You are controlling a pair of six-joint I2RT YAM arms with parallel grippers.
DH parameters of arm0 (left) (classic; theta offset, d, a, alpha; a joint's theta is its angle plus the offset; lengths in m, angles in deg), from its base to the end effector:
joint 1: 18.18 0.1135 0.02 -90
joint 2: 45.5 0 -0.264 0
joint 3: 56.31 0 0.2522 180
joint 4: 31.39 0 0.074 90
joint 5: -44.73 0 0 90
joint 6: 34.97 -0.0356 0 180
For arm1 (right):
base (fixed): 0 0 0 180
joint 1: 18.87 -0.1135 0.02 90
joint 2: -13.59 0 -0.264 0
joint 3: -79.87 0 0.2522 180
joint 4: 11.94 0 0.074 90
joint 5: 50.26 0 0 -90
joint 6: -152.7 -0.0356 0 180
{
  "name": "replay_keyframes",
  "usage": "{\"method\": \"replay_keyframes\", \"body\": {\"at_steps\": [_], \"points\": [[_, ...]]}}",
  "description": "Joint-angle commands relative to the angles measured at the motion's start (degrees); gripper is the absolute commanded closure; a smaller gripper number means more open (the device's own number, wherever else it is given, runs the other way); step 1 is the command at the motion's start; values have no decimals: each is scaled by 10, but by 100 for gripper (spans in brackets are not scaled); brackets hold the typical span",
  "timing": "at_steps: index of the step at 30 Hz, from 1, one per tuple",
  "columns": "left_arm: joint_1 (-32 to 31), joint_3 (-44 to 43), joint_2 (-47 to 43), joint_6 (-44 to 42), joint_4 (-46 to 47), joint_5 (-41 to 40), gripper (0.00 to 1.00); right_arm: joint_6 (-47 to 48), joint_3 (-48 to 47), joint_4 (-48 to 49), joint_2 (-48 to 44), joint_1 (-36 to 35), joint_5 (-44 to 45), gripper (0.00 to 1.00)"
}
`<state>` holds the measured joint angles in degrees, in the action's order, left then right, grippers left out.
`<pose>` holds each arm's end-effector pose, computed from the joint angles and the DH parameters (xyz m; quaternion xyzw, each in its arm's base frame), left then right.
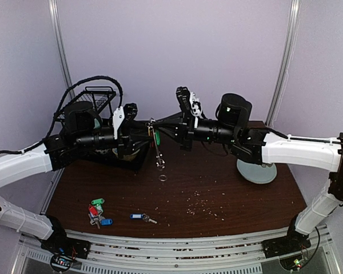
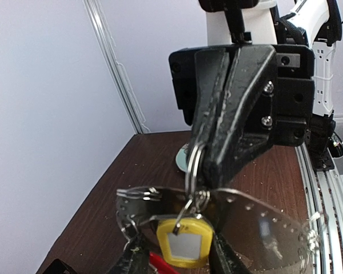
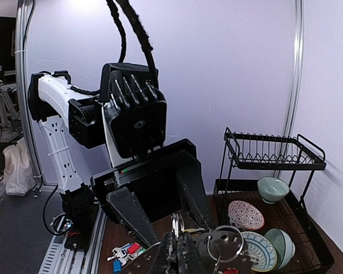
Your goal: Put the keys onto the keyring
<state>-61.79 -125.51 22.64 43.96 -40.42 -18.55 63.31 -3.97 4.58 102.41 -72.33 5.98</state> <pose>0.1907 -0.2038 0.3485 0.4719 0.5825 -0.3463 0.5641 0.2028 0.3069 0.3763 -0.4754 0.4368 0.4943 0.5821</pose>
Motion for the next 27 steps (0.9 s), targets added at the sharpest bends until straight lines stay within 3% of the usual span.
{"method": "replay_keyframes", "body": {"at_steps": [1, 7, 16, 27], "points": [[-4, 10, -7, 14, 44, -9, 68, -43, 6, 74, 13, -9, 23, 100], [-9, 12, -3, 10, 41, -32, 99, -84, 26, 120, 16, -11, 89, 100], [-31, 8, 16, -16, 22, -115, 100, -152, 23, 178, 43, -28, 224, 100], [-49, 4, 25, -35, 2, -41, 100, -159, 29, 216, 45, -20, 212, 100]]}}
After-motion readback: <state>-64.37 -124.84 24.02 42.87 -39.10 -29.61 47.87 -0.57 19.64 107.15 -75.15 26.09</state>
